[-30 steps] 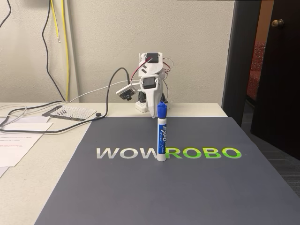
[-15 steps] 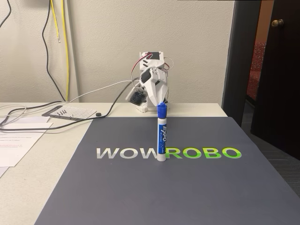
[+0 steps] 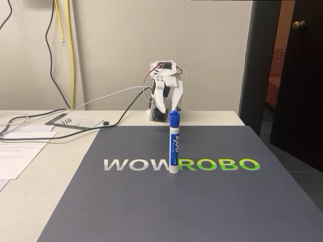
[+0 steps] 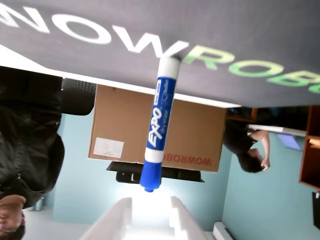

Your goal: Pick up the blue marker.

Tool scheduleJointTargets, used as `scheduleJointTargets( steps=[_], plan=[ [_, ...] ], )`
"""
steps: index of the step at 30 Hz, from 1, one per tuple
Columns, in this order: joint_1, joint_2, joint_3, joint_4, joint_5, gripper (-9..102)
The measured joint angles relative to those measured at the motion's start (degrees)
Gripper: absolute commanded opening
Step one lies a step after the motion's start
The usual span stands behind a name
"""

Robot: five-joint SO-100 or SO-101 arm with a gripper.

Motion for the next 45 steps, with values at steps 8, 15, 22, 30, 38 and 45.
scheduleJointTargets(
  steps=[8,15,22,30,38,45],
  plan=[
    [0.0,-9.93,0.0,-11.16,5.01,23],
    [-0.7,-29.36,-6.86,-17.67,5.36,29],
    [-2.81,-36.56,-7.38,-27.69,8.61,33],
    [-5.63,-47.2,-11.6,-39.2,11.87,34],
    [-7.65,-57.92,-15.64,-46.49,11.87,34],
    [-8.0,-65.83,-18.9,-51.15,11.87,34]
  ],
)
